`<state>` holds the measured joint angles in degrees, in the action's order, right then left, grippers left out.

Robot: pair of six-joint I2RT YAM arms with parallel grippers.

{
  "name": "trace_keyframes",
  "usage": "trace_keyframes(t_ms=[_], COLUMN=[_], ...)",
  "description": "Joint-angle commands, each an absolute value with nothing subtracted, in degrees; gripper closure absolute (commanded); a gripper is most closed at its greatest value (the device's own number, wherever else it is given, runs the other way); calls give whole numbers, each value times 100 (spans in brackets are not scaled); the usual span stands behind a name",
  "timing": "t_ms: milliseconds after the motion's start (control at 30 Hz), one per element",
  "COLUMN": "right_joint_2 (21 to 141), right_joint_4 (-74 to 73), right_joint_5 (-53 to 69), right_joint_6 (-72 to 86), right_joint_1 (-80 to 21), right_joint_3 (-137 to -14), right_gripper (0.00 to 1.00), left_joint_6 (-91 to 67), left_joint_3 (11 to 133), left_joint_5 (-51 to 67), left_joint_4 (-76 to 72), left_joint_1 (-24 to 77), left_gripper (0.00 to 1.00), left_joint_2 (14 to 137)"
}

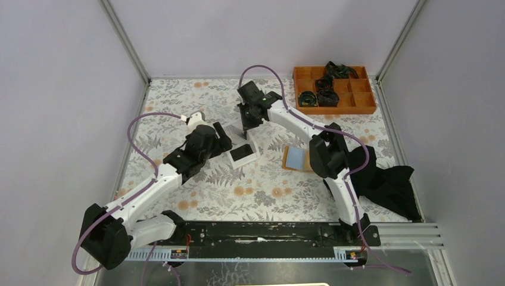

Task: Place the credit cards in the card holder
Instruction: Pick up the credit card from the storage box.

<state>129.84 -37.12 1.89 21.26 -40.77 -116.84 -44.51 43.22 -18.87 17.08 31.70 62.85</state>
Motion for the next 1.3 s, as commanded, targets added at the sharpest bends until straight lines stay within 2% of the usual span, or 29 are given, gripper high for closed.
trace_keyframes(t_ms=[0,100,333,600,767,967,1100,1267], right_joint_2=[12607,12508,11943,11039,10376,9602,9298,8850], right_joint_4=[-4119,-4132,-3921,-3975,-4121,-3961,-3959,-3608], right_joint_5=[-419,-586,-673,-287,390,1856,2531,3116], right_joint_6=[1772,1662,1432,1231,1135,1298,1435,1788], right_joint_1=[-4132,-4185,-4228,-4216,-4147,-3953,-3884,-3620], right_joint_3=[-12053,-12033,-11762,-11258,-10619,-9718,-9342,-8790], right_gripper=[95,100,100,100,100,100,100,100], left_joint_6=[-4517,-4496,-4084,-3609,-3301,-3234,-3314,-3521], left_joint_3=[4267,4302,4468,4535,4511,4327,4377,4307], left_joint_5=[-1855,-1908,-1862,-1025,70,2106,3385,4347], left_joint_4=[1372,1371,1087,349,-296,-1174,-1465,-1845], left_joint_1=[3113,3110,3103,2870,2593,2258,2174,2112], left_gripper=[14,14,13,13,12,14,18,27], left_joint_2=[6318,6337,6419,6445,6394,6331,6552,6724])
